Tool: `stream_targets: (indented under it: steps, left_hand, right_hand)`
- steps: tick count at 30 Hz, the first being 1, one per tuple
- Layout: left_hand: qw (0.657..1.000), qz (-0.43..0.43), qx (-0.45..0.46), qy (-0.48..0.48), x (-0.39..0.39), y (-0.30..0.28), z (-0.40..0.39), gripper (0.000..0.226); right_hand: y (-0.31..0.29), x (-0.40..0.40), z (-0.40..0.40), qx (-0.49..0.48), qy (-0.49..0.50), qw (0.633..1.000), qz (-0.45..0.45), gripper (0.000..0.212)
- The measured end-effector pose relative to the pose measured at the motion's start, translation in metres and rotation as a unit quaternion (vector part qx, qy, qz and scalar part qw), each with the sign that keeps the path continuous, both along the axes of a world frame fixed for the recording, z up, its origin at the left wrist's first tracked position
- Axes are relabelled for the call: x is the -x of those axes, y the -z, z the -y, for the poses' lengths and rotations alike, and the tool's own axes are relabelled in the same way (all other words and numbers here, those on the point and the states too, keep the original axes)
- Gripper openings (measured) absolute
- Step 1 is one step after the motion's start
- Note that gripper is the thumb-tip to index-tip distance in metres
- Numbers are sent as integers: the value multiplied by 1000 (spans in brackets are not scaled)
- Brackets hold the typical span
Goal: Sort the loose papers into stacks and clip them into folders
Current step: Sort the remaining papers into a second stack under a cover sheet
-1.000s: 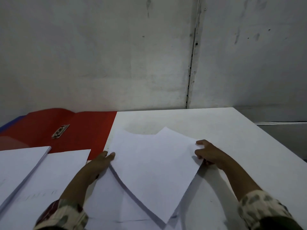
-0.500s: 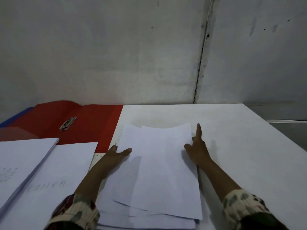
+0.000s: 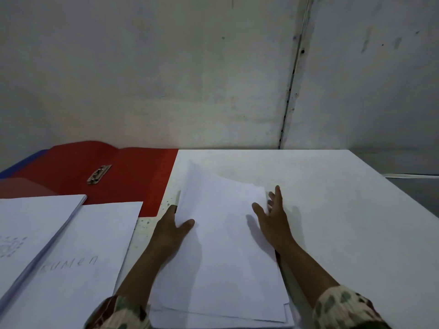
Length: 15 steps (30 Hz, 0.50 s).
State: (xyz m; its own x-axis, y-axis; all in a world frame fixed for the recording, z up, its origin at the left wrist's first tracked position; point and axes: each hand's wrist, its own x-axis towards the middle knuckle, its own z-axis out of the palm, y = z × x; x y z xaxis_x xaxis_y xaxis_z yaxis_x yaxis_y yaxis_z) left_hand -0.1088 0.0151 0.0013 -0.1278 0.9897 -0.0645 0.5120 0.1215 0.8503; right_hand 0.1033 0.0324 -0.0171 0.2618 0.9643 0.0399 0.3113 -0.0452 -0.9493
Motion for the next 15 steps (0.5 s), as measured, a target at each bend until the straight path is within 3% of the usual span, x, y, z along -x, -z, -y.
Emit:
stream_targets:
  steps: [6, 11, 13, 15]
  left_hand:
    - [994, 103, -18, -9, 8, 4, 2, 52]
    - [985, 167, -43, -26, 13, 8, 3, 44]
    - [981, 185, -59, -25, 11, 3, 3, 41]
    - [980, 184, -78, -22, 8, -3, 3, 38]
  right_hand:
    - [-11, -12, 6, 98, -9, 994, -42, 96]
    - [-13, -11, 10, 119, -15, 993, -10, 102]
    - [-16, -11, 12, 128, -32, 990, -49, 90]
    - [-20, -10, 14, 128, -77, 982, -119, 57]
